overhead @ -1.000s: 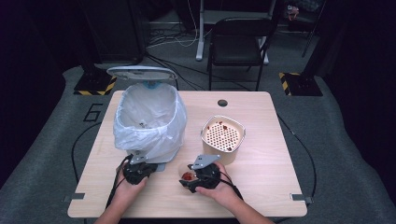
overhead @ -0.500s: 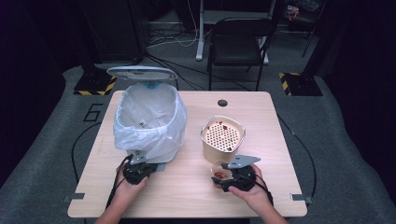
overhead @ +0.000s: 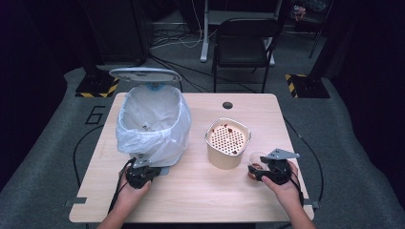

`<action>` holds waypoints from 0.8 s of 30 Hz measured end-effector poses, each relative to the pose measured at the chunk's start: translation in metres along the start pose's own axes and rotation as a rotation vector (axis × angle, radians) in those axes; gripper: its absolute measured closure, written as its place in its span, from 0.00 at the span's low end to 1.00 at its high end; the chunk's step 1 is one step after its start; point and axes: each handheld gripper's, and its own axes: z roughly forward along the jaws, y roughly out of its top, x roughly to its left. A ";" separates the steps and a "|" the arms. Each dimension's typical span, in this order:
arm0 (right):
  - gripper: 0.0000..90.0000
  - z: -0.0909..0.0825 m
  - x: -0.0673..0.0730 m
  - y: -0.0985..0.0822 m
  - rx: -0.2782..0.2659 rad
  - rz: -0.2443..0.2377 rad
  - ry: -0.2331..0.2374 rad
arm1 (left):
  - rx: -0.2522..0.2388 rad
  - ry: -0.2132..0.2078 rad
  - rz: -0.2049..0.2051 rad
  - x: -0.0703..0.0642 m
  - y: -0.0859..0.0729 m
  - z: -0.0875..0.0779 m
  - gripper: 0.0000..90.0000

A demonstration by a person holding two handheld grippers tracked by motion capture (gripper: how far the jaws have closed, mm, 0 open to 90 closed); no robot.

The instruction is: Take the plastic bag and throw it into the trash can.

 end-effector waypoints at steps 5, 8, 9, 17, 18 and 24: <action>0.36 0.000 -0.012 -0.004 0.005 0.019 -0.035 | -0.006 -0.005 0.002 0.000 0.000 0.000 1.00; 0.35 0.001 -0.016 -0.007 0.006 0.016 -0.056 | -0.003 -0.002 0.000 0.000 0.000 0.000 1.00; 0.33 0.001 -0.018 -0.010 0.003 0.028 -0.057 | -0.002 -0.002 0.000 0.000 0.000 0.000 1.00; 0.23 -0.002 -0.022 -0.011 -0.005 0.051 -0.055 | -0.001 -0.001 0.000 0.000 0.000 0.000 1.00; 0.23 -0.004 -0.022 -0.010 -0.003 0.054 -0.057 | -0.006 -0.005 -0.001 0.000 0.000 0.000 1.00; 0.21 -0.010 -0.022 -0.002 -0.011 0.037 -0.056 | 0.002 -0.003 0.006 0.001 0.000 0.000 1.00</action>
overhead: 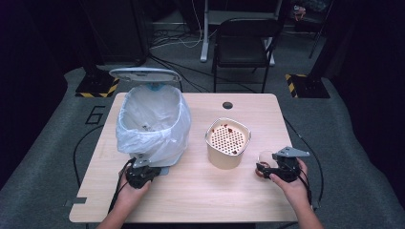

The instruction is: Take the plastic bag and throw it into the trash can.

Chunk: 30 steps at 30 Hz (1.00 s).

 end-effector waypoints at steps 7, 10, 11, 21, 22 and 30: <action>0.20 -0.012 0.001 0.013 -0.018 -0.025 -0.015 | -0.003 0.001 -0.006 -0.001 0.000 0.000 1.00; 0.24 -0.018 0.005 0.022 -0.049 -0.046 -0.019 | -0.006 -0.003 -0.006 0.000 0.000 0.000 1.00; 0.28 -0.022 0.010 0.030 -0.075 -0.063 0.003 | -0.007 -0.002 -0.005 0.000 0.000 0.000 1.00; 0.55 -0.007 0.056 0.076 -0.075 -0.197 0.219 | -0.007 -0.005 -0.005 0.000 0.000 0.000 1.00; 0.56 -0.004 0.061 0.079 -0.074 -0.211 0.234 | -0.007 -0.005 -0.005 0.000 0.000 0.000 1.00; 0.75 0.030 0.085 0.088 -0.009 -0.257 0.297 | -0.006 -0.005 -0.003 0.000 0.000 0.000 1.00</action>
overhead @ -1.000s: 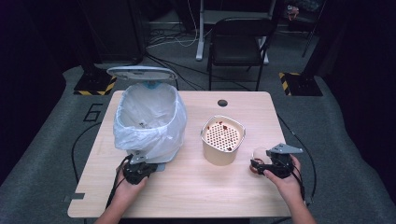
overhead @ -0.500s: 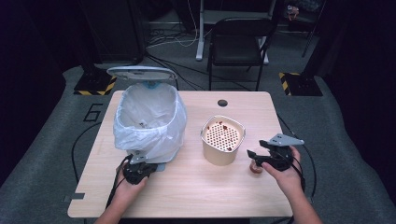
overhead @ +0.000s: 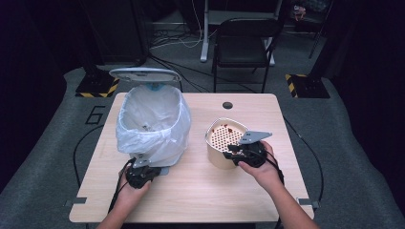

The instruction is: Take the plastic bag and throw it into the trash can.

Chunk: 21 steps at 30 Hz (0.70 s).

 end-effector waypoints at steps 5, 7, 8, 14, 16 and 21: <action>0.87 0.013 0.000 0.002 0.025 0.001 0.031 | 0.008 0.004 0.001 0.000 0.000 -0.001 1.00; 0.88 0.016 0.002 0.002 0.027 -0.013 0.023 | 0.009 0.006 0.000 0.000 0.000 -0.001 1.00; 0.90 0.016 0.003 0.003 0.030 -0.019 0.025 | 0.009 0.004 0.000 0.000 0.000 -0.001 1.00; 0.92 0.013 0.017 0.003 0.034 -0.040 0.025 | 0.005 0.000 -0.001 0.001 0.000 0.000 1.00; 0.92 0.009 0.027 0.000 0.035 -0.049 0.031 | 0.006 -0.001 0.000 0.001 0.000 0.000 1.00; 0.91 0.001 0.041 -0.007 0.033 -0.045 0.068 | 0.006 0.001 -0.001 0.001 0.000 0.000 1.00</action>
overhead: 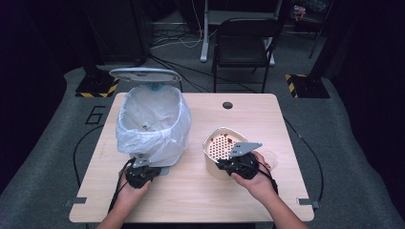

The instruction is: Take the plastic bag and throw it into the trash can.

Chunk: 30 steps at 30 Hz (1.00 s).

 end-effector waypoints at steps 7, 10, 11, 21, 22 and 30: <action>0.91 -0.007 0.017 -0.005 0.008 -0.002 0.034 | 0.008 0.006 0.005 0.000 0.000 0.000 1.00; 0.83 -0.010 0.022 -0.007 0.009 0.014 0.058 | 0.004 0.002 0.004 0.000 0.000 0.000 1.00; 0.75 -0.011 0.023 -0.008 -0.003 0.031 0.071 | 0.005 0.003 0.003 0.000 0.000 0.000 1.00; 0.40 -0.066 0.002 -0.012 -0.079 0.061 -0.120 | 0.003 0.003 -0.002 -0.001 0.000 0.000 1.00; 0.36 -0.070 -0.002 -0.015 -0.076 0.071 -0.148 | 0.003 0.004 0.003 0.000 0.000 0.000 1.00; 0.26 -0.085 -0.042 -0.054 -0.069 0.192 -0.285 | -0.005 -0.001 -0.004 0.000 0.000 0.000 1.00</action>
